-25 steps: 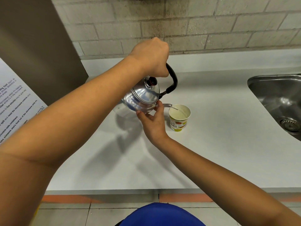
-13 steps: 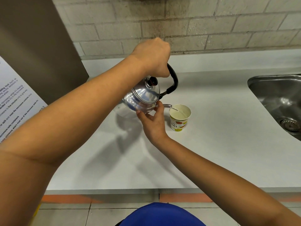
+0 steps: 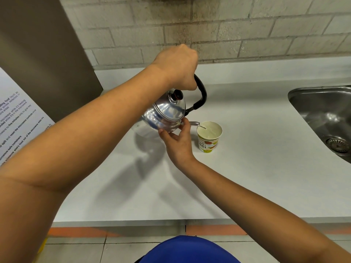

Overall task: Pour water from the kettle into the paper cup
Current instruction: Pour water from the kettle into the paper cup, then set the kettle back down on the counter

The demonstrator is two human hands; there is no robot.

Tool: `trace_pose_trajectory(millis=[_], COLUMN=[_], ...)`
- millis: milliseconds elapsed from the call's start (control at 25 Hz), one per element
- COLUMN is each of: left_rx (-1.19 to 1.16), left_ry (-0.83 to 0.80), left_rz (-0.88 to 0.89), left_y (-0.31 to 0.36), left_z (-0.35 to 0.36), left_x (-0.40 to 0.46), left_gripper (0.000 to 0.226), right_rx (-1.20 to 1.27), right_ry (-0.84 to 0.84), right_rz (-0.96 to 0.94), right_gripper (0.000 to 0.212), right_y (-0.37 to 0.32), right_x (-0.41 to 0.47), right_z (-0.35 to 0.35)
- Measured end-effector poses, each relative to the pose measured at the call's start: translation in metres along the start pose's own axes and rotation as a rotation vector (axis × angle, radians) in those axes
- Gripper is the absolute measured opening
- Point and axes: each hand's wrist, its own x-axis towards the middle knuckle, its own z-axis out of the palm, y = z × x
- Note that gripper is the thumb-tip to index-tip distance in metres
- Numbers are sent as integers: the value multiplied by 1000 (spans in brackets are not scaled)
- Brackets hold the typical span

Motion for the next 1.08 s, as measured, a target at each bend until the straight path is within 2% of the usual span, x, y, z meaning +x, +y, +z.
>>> trace_pose_trajectory(millis=[160, 440, 720, 800, 920, 1000, 1080], left_rx=[-39, -284, -502, -555, -619, -642, -658], left_ry=[3, 12, 62, 75, 95, 101, 102], left_rz=[-20, -187, -395, -430, -476, -484, -489], left_y=[-5, -44, -76, -80, -84, -85, -85], left_z=[4, 19, 40, 45, 53, 59, 64], left_x=[-2, -17, -42, -48, -56, -59, -63], left_gripper=[27, 18, 26, 27, 28, 29, 27], right_rx=[-66, -283, -419, -510, -582, -618, -671], right_ry=[-9, -18, -94, -14, 105, 102, 14], right_rz=[7, -8, -32, -122, -364, -459, -453], right_gripper=[71, 80, 71, 61, 51, 50, 48], right_y=[1, 7, 12, 8, -13, -30, -45], right_x=[0, -4, -10, -11, -3, 15, 36], right_z=[-1, -4, -7, -9, -9, -7, -5])
